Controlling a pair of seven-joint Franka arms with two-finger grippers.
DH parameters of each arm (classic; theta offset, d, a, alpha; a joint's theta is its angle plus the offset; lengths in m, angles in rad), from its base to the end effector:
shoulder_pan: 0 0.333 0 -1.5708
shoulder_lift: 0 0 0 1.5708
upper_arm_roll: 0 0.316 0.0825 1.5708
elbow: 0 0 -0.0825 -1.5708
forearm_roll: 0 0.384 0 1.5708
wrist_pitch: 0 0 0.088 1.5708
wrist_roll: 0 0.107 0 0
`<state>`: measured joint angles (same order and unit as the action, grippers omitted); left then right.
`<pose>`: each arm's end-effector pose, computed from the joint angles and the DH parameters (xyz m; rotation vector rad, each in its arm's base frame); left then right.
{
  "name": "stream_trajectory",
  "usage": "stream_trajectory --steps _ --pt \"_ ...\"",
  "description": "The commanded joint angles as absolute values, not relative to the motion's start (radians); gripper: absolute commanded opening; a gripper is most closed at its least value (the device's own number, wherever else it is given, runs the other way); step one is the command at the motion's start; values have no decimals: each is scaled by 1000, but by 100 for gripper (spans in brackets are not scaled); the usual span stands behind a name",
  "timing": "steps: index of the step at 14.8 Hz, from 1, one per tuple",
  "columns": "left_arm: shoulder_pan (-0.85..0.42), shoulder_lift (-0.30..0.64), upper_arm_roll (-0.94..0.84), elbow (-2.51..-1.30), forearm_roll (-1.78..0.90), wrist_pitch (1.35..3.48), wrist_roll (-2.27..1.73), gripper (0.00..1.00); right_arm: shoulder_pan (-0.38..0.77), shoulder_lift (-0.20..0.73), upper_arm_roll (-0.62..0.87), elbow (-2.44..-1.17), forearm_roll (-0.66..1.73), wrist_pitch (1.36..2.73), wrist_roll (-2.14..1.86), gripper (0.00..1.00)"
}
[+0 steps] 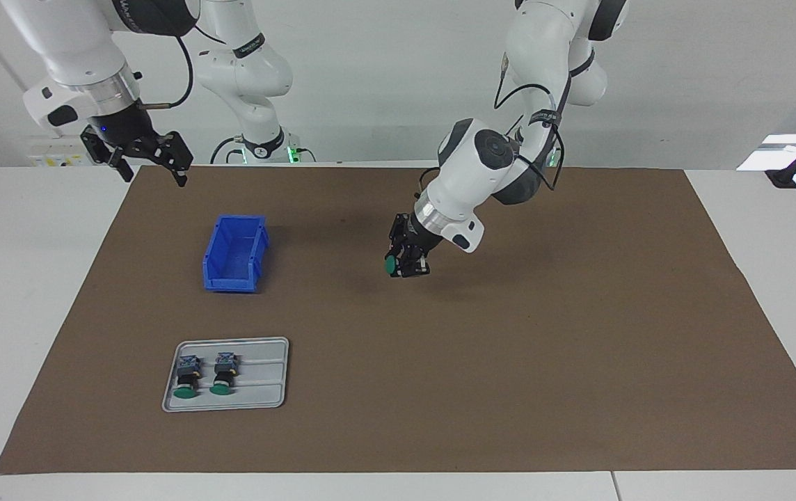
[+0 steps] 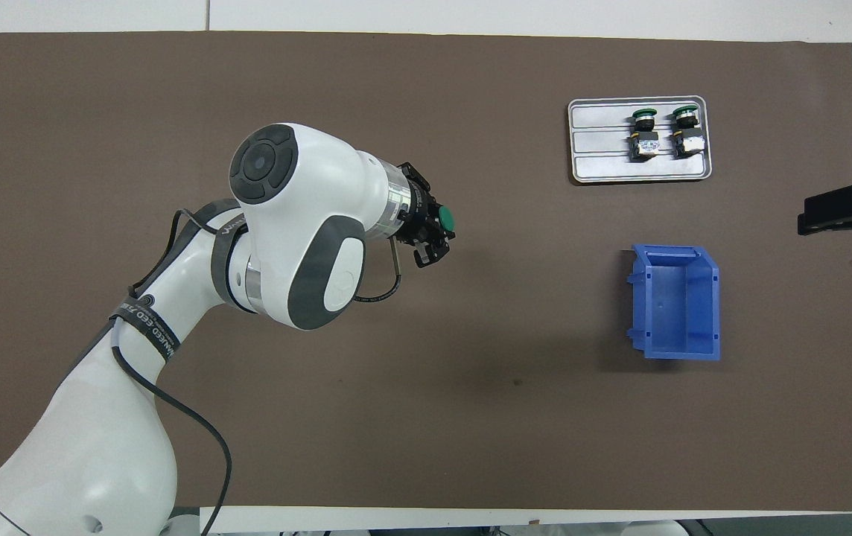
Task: Place and press button with both arms
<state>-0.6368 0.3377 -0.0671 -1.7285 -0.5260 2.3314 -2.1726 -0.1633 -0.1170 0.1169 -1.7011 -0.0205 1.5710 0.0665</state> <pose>0.5109 -0.4391 0.4163 1.7305 2.1640 -0.5791 0.5164 -0.0226 0.6253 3.1023 -0.1765 -0.0211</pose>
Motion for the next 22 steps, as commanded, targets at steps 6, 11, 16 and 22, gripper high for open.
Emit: stream_trajectory --steps 6,11,16,22 --pt "-566 244 -72 -1928 -1096 2382 -1541 0 -175 -129 124 -1712 -12 1563 46 99" --pt "-560 236 -72 -1956 -1158 2387 -1496 0 -175 -129 124 -1712 -14 1563 46 99" --pt "-540 224 -71 -1971 -1233 2347 -1269 0 -175 -129 124 -1712 -14 1563 46 99" --pt "-534 233 -71 -1962 -1236 2286 -1264 0 -175 -129 124 -1712 -14 1563 46 99"
